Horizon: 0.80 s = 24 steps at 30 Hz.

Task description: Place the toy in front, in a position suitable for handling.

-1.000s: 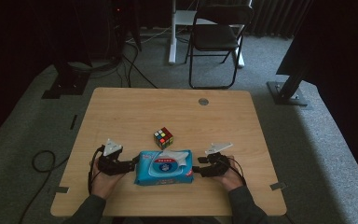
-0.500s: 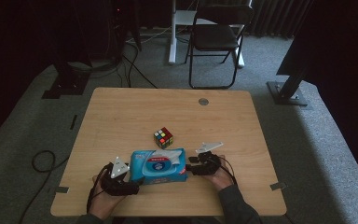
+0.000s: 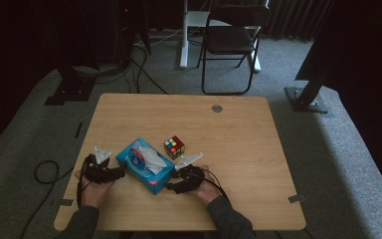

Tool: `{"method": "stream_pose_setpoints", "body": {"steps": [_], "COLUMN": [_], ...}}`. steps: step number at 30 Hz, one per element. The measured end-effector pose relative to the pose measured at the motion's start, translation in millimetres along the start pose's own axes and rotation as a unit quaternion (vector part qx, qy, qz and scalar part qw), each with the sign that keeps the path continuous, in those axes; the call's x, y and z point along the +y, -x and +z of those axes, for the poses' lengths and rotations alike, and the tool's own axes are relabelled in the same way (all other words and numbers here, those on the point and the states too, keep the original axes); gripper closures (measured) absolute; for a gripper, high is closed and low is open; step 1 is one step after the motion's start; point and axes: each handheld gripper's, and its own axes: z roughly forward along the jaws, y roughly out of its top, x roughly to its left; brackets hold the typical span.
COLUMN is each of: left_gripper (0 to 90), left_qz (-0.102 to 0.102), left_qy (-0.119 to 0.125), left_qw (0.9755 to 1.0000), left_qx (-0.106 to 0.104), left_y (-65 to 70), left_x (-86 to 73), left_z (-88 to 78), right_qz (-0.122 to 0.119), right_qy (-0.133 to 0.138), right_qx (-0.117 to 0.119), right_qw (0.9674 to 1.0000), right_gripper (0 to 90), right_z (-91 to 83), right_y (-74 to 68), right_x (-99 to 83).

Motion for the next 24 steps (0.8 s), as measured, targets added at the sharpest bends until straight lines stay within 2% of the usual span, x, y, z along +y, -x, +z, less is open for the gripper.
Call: {"method": "stream_pose_setpoints", "body": {"steps": [3, 6, 10, 12, 13, 14, 15, 18, 22, 24], "left_gripper": [16.7, 18.1, 20.9, 21.5, 21.7, 21.7, 21.8, 21.9, 22.0, 22.3], "left_qz": [-0.011, -0.016, -0.019, -0.033, -0.033, -0.058, -0.068, -0.072, -0.075, -0.068], "left_qy": [-0.003, -0.016, -0.027, -0.027, -0.027, -0.022, -0.016, -0.003, 0.024, 0.032], "left_qw": [0.9999, 0.9994, 0.9990, 0.9987, 0.9987, 0.9977, 0.9974, 0.9973, 0.9969, 0.9971], "left_qx": [0.013, 0.026, 0.030, 0.029, 0.029, 0.027, 0.021, 0.015, 0.000, -0.004], "left_y": [-10.4, -17.6, -22.1, -26.3, -26.3, -30.9, -32.2, -30.8, -25.8, -21.3], "left_x": [12.9, 25.6, 40.3, 44.3, 44.3, 45.0, 44.4, 40.8, 37.5, 37.5], "left_z": [16.5, 33.3, 51.1, 55.7, 55.7, 53.0, 48.8, 32.4, 4.4, -8.8], "right_qz": [-0.017, -0.034, -0.044, -0.049, -0.049, -0.052, -0.057, -0.059, -0.042, -0.030], "right_qy": [0.009, 0.003, 0.016, 0.020, 0.020, 0.018, 0.014, 0.017, 0.020, 0.023], "right_qx": [0.020, 0.023, 0.035, 0.043, 0.043, 0.042, 0.039, 0.030, 0.014, 0.005], "right_qw": [0.9996, 0.9992, 0.9983, 0.9977, 0.9977, 0.9976, 0.9975, 0.9977, 0.9988, 0.9993], "right_gripper": [47.7, 50.2, 50.8, 50.2, 50.2, 50.1, 48.2, 47.2, 48.7, 47.8], "right_z": [11.1, 26.1, 43.1, 51.0, 51.0, 54.1, 54.5, 43.3, 22.0, 14.8], "right_y": [-12.3, -22.4, -32.7, -37.3, -37.3, -39.2, -40.3, -34.9, -20.0, -13.7], "right_x": [11.3, 21.0, 31.1, 36.2, 36.2, 37.8, 37.4, 28.5, 11.6, 4.9]}}
